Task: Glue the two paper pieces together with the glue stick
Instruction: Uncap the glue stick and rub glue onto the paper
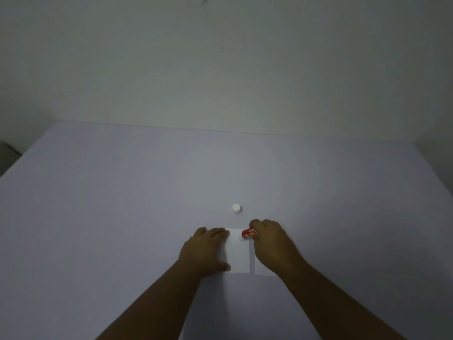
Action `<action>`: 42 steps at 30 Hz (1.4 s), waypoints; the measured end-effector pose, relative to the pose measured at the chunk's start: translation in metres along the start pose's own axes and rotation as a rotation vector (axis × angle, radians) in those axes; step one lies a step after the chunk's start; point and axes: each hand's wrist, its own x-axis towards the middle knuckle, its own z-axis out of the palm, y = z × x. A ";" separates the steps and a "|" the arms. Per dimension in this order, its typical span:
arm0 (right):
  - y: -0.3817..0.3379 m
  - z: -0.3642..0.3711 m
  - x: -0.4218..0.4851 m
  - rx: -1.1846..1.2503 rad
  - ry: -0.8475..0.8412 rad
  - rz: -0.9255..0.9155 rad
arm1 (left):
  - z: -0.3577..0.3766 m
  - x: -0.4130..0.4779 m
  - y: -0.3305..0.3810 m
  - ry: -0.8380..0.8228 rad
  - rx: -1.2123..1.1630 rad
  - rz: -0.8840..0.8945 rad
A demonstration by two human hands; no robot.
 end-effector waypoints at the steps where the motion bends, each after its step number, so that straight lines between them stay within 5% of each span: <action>1: -0.001 0.000 -0.002 0.004 -0.010 0.008 | 0.000 0.000 0.000 0.000 -0.002 -0.003; 8: 0.005 0.010 -0.045 0.020 -0.117 -0.060 | 0.000 0.001 -0.002 -0.002 -0.016 0.001; 30: -0.002 0.006 -0.005 0.032 0.040 0.009 | 0.003 0.004 -0.003 -0.010 -0.021 -0.004; 36: -0.007 0.028 -0.029 0.015 -0.071 -0.094 | 0.002 0.000 -0.002 0.011 -0.025 0.004; 42: -0.004 0.013 -0.001 0.010 0.055 -0.022 | 0.000 0.000 -0.001 -0.003 -0.022 0.000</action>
